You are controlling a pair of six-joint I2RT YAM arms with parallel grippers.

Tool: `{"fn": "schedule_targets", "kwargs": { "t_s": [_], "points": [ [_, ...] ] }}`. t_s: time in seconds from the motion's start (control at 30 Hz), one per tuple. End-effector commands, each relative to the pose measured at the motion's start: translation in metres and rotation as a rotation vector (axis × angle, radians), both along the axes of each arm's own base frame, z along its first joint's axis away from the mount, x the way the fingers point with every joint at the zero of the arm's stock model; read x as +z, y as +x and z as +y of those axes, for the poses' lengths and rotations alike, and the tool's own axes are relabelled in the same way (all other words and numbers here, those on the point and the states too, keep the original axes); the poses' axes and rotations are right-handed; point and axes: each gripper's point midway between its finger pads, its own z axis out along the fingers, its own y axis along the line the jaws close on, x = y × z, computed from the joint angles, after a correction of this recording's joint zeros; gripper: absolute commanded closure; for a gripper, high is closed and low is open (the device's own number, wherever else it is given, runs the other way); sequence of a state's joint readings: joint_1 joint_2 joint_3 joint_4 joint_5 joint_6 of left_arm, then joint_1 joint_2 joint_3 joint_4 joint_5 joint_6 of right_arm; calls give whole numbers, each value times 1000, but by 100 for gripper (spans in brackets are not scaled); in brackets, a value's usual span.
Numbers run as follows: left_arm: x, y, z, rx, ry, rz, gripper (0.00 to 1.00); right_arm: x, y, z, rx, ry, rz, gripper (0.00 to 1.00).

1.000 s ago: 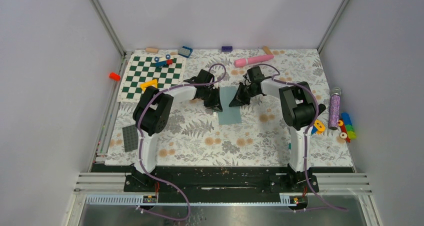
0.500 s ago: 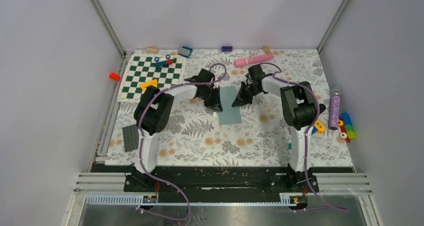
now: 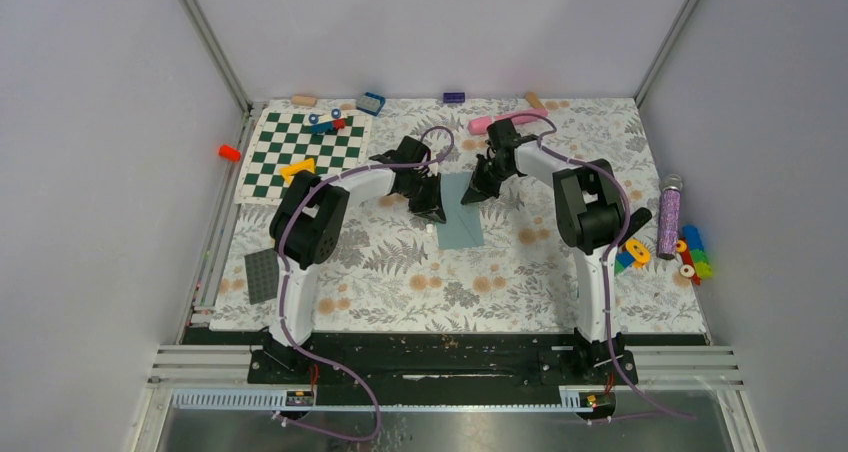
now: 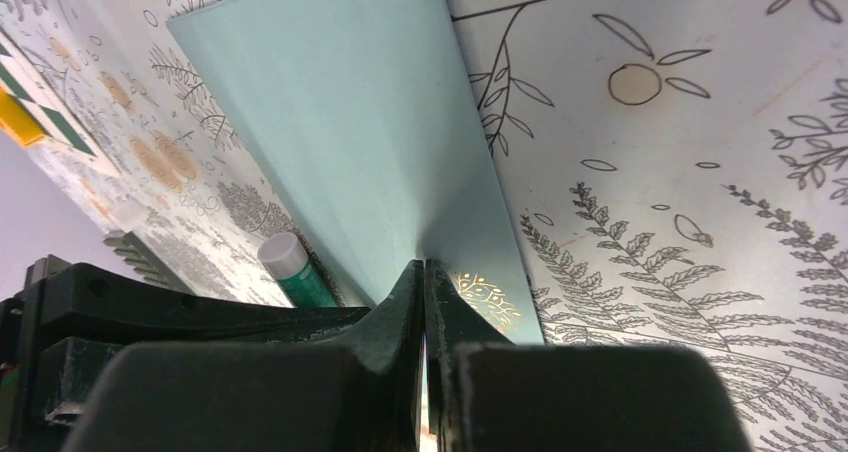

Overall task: Place the letter into the envelope and seal it
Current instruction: Seal the envelope flap on the envelope.

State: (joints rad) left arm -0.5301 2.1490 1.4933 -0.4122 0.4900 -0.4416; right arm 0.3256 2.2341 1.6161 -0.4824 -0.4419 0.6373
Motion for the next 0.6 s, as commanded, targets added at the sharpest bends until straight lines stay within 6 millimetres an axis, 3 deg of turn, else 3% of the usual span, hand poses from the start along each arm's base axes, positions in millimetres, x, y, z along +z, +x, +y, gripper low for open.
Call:
{"fn": "schedule_targets", "kwargs": {
  "t_s": [0.0,0.23,0.57],
  "points": [
    [-11,-2,1,-18,32,8,100,2,-12,-9,52,-150,-34,100],
    [-1,-1,-2,-24,4,-14,100,-6,-37,-14,110,-235,-43,100],
    [53,12,-31,-97,-143,-75,100,-7,-45,-14,121,-233,-54,100]
  ]
}}
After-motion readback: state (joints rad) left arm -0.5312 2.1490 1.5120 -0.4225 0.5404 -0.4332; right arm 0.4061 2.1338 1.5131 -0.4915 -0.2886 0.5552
